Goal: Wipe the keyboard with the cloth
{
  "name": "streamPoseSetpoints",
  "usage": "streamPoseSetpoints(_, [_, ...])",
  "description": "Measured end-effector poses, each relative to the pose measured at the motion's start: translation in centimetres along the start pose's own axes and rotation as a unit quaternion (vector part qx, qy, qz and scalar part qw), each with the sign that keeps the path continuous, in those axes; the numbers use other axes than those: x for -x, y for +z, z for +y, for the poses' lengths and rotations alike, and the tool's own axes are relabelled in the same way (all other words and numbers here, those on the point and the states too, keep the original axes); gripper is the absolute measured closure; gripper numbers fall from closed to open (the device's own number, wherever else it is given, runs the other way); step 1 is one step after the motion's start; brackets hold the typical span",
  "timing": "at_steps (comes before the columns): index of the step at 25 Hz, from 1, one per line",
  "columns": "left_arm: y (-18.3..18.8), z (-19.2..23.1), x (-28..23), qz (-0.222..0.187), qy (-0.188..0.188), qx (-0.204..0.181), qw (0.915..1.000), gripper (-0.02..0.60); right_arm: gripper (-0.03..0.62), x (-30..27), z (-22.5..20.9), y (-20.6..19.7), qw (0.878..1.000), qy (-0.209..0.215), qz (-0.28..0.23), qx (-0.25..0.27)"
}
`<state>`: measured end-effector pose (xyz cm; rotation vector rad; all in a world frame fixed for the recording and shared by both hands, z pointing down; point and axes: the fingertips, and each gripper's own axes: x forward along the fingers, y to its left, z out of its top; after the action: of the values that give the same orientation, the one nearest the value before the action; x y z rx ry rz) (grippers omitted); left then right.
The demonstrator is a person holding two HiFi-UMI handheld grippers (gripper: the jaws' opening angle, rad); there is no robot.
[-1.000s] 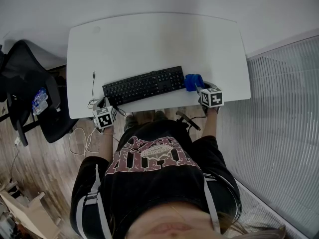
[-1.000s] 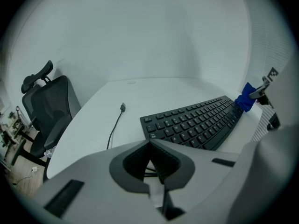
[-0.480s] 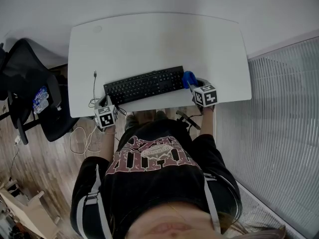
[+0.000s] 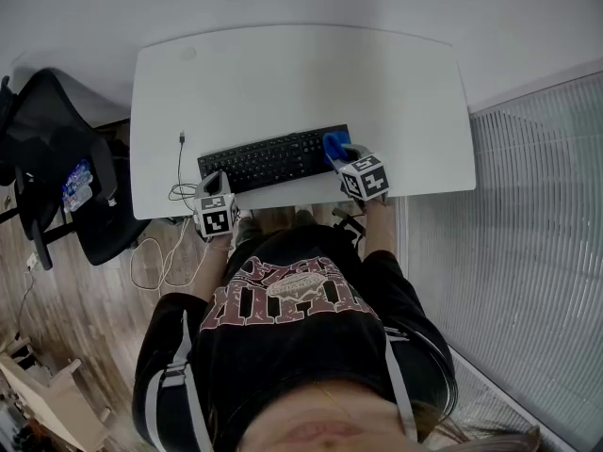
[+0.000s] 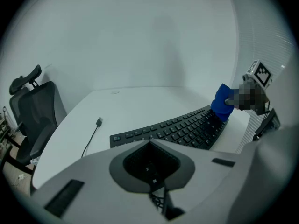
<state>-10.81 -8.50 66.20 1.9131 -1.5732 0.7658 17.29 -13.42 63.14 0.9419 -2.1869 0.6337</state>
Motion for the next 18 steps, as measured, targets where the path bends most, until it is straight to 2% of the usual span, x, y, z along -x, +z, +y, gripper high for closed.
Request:
streamPoseSetpoints(9, [2.2,-4.6,-0.4,-0.020,-0.053,-0.009,0.9984,0.546,0.530,-2.6,4.7,2.6,0.998,0.050,-0.008,0.038])
streamPoseSetpoints(18, [5.3,-6.8,-0.4,-0.051,-0.078,-0.008,0.9956,0.546,0.530,-4.7,9.8,5.8,0.991,0.100,-0.017,0.089])
